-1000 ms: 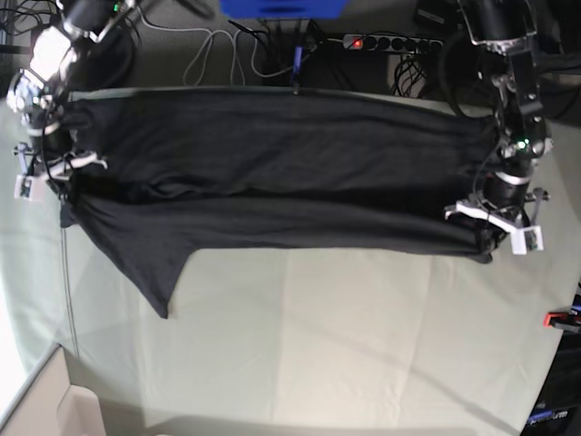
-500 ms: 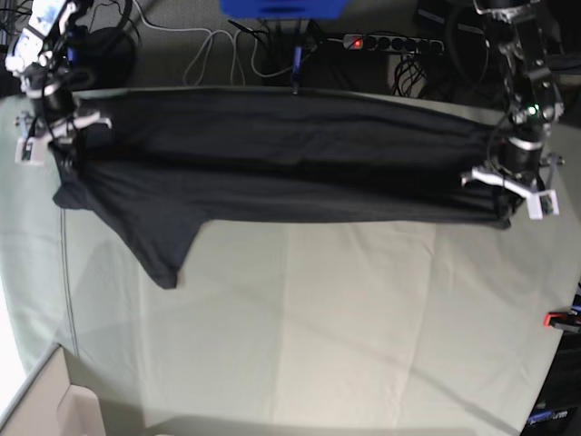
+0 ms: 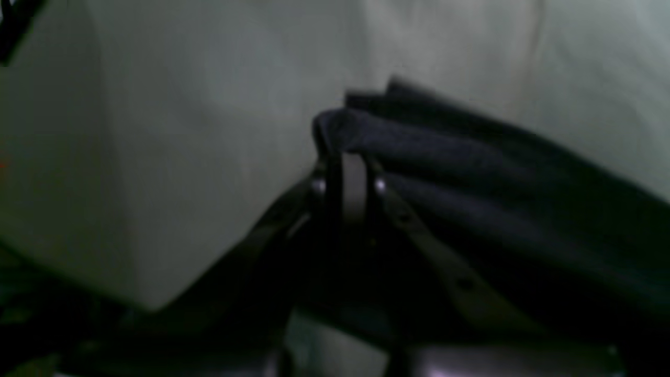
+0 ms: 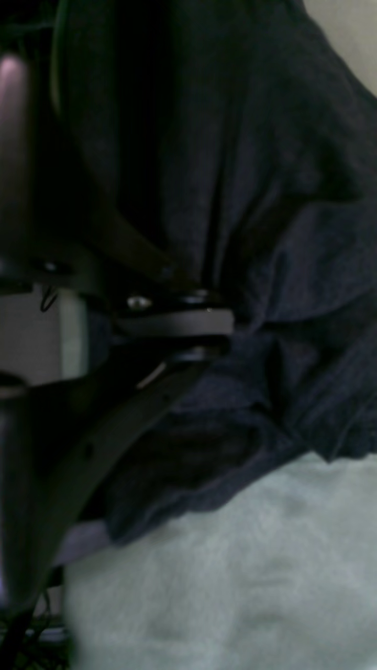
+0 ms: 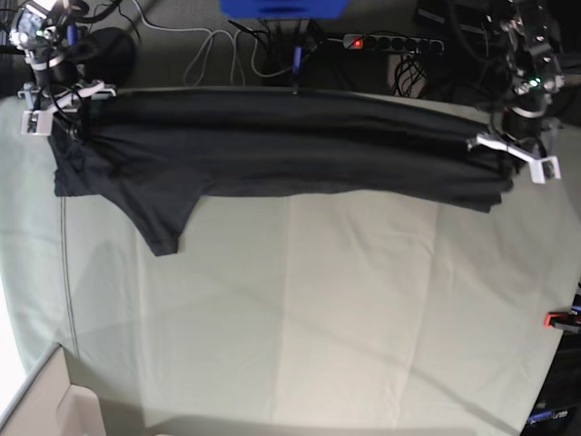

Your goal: Layout the t-shirt on the table in an organized manner, then fold the t-shirt properly

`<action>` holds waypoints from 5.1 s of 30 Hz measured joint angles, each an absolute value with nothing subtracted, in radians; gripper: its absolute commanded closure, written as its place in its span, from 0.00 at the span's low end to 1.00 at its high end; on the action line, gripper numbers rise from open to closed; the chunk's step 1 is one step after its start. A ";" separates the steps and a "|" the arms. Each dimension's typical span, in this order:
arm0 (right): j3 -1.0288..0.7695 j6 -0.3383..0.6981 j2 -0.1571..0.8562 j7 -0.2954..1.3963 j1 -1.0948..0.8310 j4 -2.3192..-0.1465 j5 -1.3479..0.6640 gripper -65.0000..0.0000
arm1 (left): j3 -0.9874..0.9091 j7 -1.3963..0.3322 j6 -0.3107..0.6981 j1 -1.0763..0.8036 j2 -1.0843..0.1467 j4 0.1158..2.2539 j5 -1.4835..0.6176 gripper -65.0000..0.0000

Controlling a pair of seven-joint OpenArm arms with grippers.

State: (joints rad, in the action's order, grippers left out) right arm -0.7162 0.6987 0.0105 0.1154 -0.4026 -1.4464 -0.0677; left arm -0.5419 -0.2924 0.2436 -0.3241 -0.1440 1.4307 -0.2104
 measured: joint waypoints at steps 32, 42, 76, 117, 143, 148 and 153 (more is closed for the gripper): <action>-0.821 0.698 0.049 0.115 -0.413 -1.456 -0.170 0.52 | -0.444 -0.289 0.240 -0.285 -0.149 1.341 -0.211 0.79; -0.685 0.695 0.039 0.234 -0.258 -1.544 -0.163 0.52 | -0.450 -0.288 0.238 -0.285 -0.149 1.341 -0.207 0.68; -0.619 0.702 -0.068 0.362 -0.170 -1.724 0.171 1.00 | -0.487 -0.295 0.233 -0.303 -0.142 1.341 -0.203 0.68; -0.813 0.702 -0.119 0.354 -0.244 -1.559 0.170 0.50 | -0.504 -0.289 0.236 -0.272 -0.140 1.340 -0.207 0.07; -0.957 0.703 -0.113 0.358 -0.176 -1.559 0.172 0.49 | -0.499 -0.288 0.331 -0.247 -0.137 1.260 -0.213 1.00; -0.981 0.703 -0.101 0.364 -0.167 -1.559 0.171 0.49 | -0.593 -0.313 0.348 -0.263 -0.091 1.395 -0.206 1.00; -0.987 0.702 -0.094 0.363 -0.165 -1.559 0.172 0.49 | -0.599 -0.298 0.340 -0.290 -0.063 1.547 -0.203 1.00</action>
State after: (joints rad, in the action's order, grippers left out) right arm -0.9871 0.7025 -0.0937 0.3626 -0.1646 -1.5593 0.1719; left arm -0.5991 -0.2981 0.3405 -0.2897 -0.0631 1.5475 -0.2031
